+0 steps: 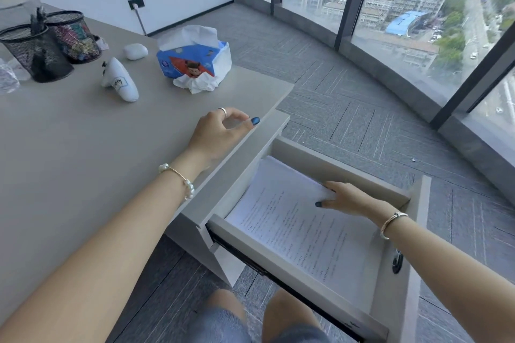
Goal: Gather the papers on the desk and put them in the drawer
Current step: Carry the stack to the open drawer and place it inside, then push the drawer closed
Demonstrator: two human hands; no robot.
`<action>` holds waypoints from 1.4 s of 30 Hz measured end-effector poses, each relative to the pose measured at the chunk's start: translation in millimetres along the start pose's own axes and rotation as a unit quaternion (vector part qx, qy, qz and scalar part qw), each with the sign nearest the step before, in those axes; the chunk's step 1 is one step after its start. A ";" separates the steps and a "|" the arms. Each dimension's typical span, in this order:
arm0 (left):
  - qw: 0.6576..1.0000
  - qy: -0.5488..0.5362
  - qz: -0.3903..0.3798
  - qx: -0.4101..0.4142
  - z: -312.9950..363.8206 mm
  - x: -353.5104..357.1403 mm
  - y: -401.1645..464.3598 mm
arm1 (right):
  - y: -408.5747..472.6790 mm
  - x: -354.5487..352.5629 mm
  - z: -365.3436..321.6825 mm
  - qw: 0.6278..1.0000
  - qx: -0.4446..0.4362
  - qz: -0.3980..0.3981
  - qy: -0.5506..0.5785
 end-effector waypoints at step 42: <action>0.906 0.395 -0.126 0.089 8.9 39.6 -1.3 | -193.8 -6.1 46.1 0.966 -0.008 0.151 0.209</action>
Point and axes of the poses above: each hand's wrist, its own y-axis towards the middle knuckle, its own x-axis out of the palm, z = x × y, the point moved 9 cm from there along y, towards the middle knuckle, and after that the axes turned 3 degrees about y, right-handed, at the moved point
